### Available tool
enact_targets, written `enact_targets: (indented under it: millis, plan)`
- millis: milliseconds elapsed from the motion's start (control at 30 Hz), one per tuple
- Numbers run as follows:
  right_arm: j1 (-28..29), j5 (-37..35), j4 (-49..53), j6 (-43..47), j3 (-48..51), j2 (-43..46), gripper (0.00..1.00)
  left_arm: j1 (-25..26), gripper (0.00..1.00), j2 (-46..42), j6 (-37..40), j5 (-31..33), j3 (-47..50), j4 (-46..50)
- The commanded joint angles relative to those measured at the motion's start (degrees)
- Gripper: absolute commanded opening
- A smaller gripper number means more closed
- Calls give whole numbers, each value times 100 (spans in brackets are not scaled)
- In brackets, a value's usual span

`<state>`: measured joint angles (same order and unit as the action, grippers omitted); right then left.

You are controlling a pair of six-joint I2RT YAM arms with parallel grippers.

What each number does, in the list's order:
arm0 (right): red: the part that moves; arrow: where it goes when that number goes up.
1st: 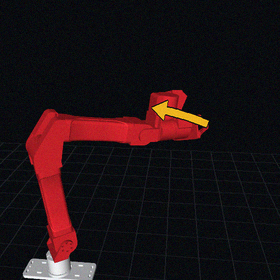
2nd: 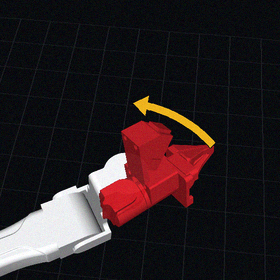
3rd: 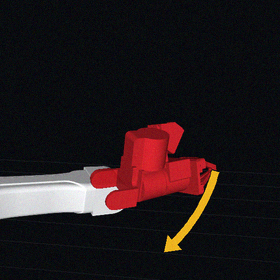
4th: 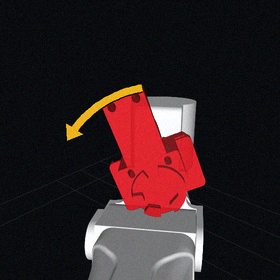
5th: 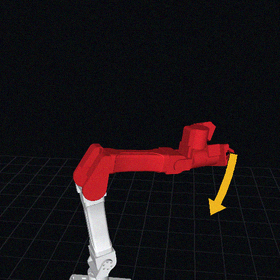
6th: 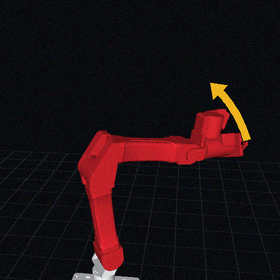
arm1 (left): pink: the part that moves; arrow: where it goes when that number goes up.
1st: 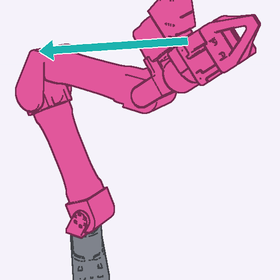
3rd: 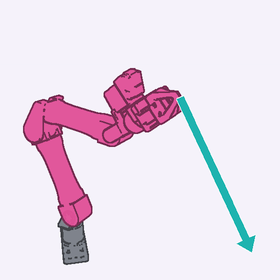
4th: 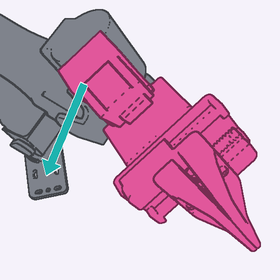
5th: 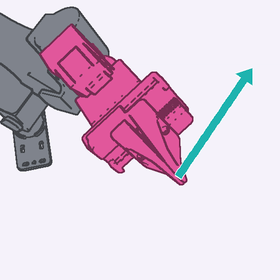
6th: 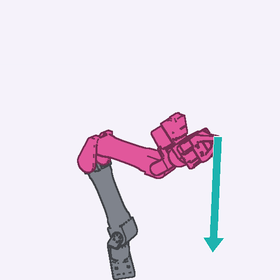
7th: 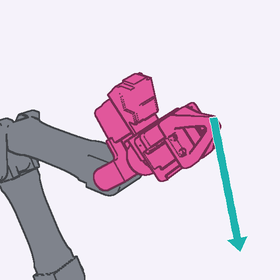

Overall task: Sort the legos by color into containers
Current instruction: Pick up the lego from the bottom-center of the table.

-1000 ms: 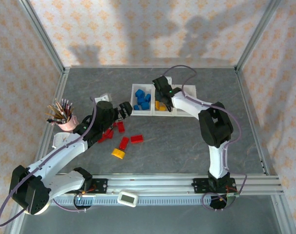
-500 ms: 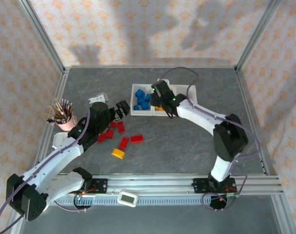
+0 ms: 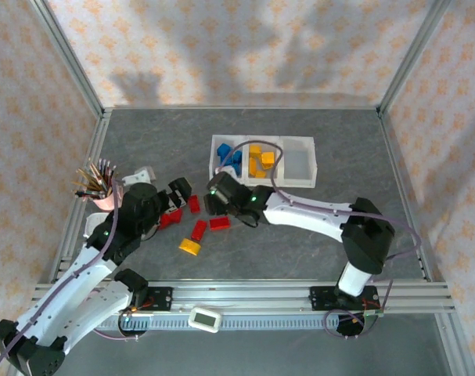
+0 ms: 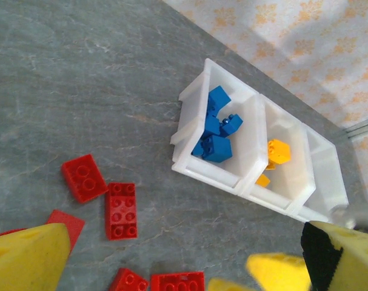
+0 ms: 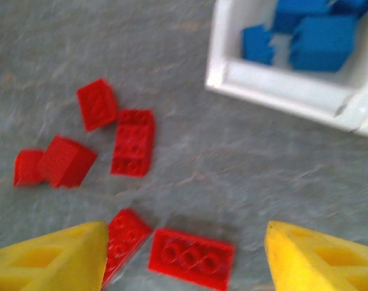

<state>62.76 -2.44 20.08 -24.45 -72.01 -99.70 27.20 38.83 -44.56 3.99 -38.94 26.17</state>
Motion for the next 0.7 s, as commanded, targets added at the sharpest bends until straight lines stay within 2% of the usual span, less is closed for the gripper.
enact_targets:
  millis: [0,200,533,667]
  plan:
    - [390,130,-163,-24,-10,-245,70,-57,99,-178,-182,268,58,610]
    - [864,424,-676,588,213,-632,71,-57,99,-419,-305,433,61,974]
    - [1000,669,-1247,1024,411,-1012,72,-57,99,-603,-470,517,100,1159]
    - [1027,582,-1228,1173,279,-1240,68,-57,99,-656,-543,636,104,1217]
